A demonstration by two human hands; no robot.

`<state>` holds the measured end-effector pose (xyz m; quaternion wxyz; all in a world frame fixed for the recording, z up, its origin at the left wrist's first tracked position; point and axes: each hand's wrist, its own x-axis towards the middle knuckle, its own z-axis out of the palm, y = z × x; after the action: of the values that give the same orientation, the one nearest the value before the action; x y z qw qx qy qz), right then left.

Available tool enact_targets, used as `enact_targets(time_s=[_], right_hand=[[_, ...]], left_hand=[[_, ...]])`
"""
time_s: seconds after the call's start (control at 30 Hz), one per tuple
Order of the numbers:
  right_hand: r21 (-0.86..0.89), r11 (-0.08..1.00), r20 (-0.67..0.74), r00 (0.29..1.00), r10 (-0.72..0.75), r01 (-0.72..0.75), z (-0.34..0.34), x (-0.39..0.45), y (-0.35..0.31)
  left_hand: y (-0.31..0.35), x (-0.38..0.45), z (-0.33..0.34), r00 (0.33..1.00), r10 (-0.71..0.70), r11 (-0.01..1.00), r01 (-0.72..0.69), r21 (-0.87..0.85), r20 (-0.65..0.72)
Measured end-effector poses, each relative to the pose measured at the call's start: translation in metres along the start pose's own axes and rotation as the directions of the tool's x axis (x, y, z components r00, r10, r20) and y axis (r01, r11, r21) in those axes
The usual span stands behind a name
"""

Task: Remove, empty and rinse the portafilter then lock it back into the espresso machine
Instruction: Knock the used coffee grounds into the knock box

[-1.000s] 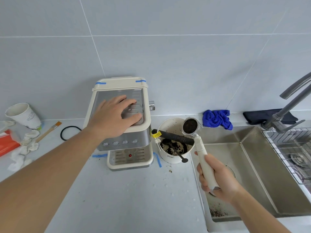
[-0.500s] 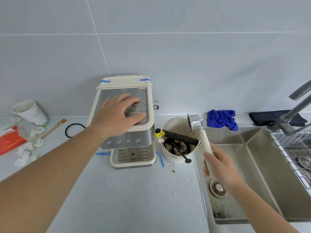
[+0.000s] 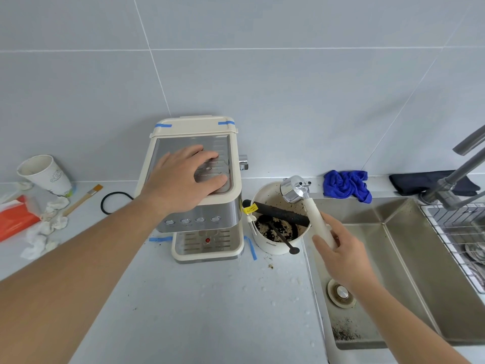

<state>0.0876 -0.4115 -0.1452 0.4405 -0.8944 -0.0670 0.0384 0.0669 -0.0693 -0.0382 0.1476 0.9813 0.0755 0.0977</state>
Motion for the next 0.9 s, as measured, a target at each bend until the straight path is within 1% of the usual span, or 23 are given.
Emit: enact_targets(time_s=[0.13, 0.33, 0.5, 0.6, 0.8, 0.87, 0.9], right_hand=[[-0.052, 0.999, 0.009, 1.0, 0.014, -0.014, 0.006, 0.0, 0.005], [-0.231, 0.972, 0.044, 0.998, 0.045, -0.034, 0.014, 0.002, 0.007], [-0.257, 0.966, 0.039, 0.998, 0.048, -0.036, 0.014, 0.005, 0.004], [-0.239, 0.97, 0.034, 0.999, 0.043, -0.033, 0.013, 0.004, 0.003], [-0.184, 0.983, -0.049, 0.999, 0.003, -0.012, 0.007, 0.004, 0.001], [-0.196, 0.981, -0.041, 0.999, -0.012, 0.004, 0.007, 0.002, 0.002], [-0.228, 0.974, -0.016, 1.0, -0.013, 0.009, 0.008, 0.0, 0.002]], left_hand=[[0.0, 0.0, 0.001, 1.0, 0.001, 1.0, -0.001, -0.003, -0.004], [-0.001, 0.001, 0.0, 1.0, 0.003, 1.0, -0.003, 0.001, -0.009], [-0.003, 0.001, 0.002, 1.0, 0.003, 1.0, -0.003, -0.011, -0.011], [-0.003, 0.002, 0.003, 1.0, 0.001, 1.0, -0.002, -0.01, -0.009], [-0.003, 0.002, 0.003, 1.0, 0.005, 1.0, -0.006, -0.013, -0.025], [-0.003, 0.001, 0.003, 1.0, 0.01, 1.0, -0.01, -0.012, -0.021], [-0.003, 0.001, 0.003, 1.0, 0.013, 1.0, -0.013, -0.01, -0.02]])
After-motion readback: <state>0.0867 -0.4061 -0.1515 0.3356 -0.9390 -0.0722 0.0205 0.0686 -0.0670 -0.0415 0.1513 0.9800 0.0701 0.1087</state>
